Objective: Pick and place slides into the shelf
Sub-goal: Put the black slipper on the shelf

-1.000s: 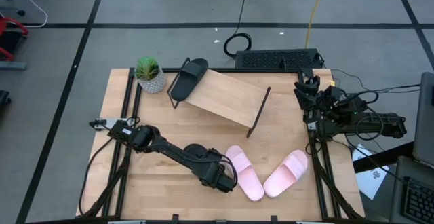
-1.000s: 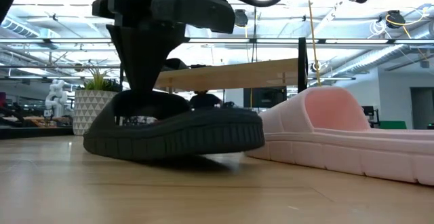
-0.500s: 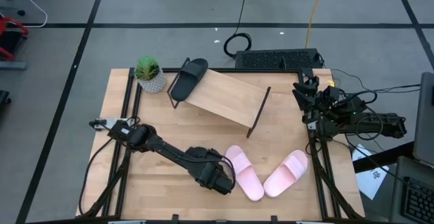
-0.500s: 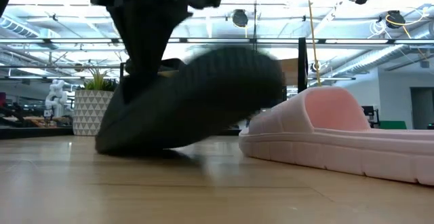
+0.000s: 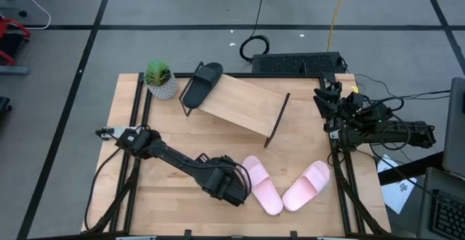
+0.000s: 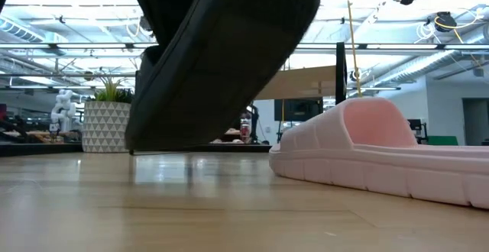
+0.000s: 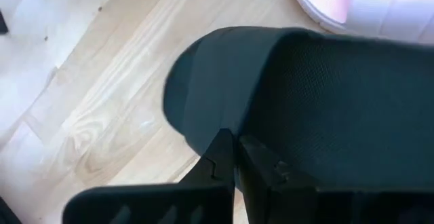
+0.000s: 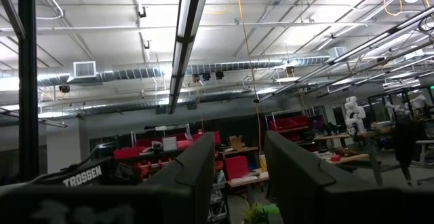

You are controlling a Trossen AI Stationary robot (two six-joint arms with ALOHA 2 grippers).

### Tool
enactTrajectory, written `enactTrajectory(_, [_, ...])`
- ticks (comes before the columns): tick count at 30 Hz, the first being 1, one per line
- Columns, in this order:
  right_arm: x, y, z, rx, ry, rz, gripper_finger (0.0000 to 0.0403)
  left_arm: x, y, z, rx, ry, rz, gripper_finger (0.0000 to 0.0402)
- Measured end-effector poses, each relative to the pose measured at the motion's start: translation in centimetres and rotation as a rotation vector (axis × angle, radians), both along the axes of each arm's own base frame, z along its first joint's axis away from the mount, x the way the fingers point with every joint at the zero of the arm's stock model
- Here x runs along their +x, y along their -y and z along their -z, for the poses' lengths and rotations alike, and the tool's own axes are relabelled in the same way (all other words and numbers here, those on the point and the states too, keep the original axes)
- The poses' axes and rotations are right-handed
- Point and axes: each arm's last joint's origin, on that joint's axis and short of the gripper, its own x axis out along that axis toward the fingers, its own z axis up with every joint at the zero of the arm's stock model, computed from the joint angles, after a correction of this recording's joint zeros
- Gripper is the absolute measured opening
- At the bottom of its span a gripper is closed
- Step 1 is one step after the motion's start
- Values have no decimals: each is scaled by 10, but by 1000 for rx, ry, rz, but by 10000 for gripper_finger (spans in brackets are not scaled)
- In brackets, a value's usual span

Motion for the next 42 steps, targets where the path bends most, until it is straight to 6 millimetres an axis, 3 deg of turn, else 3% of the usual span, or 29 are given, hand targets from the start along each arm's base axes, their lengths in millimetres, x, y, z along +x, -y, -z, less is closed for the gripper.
enactTrajectory(11, [0,0,0,-14,-3,9,121,-3,-14,-23,28,46,68,0])
enactTrajectory(23, [0,0,0,-44,-13,33,121,-22,-64,-89,143,202,117,0])
enactTrajectory(28, [0,0,0,-70,-23,56,121,-35,-76,-112,193,248,164,0])
enactTrajectory(35, [-1,3,0,-23,-29,163,121,-43,-99,-139,323,266,257,0])
enactTrajectory(42, [0,4,0,-33,-31,182,121,-38,-133,-149,385,155,422,0])
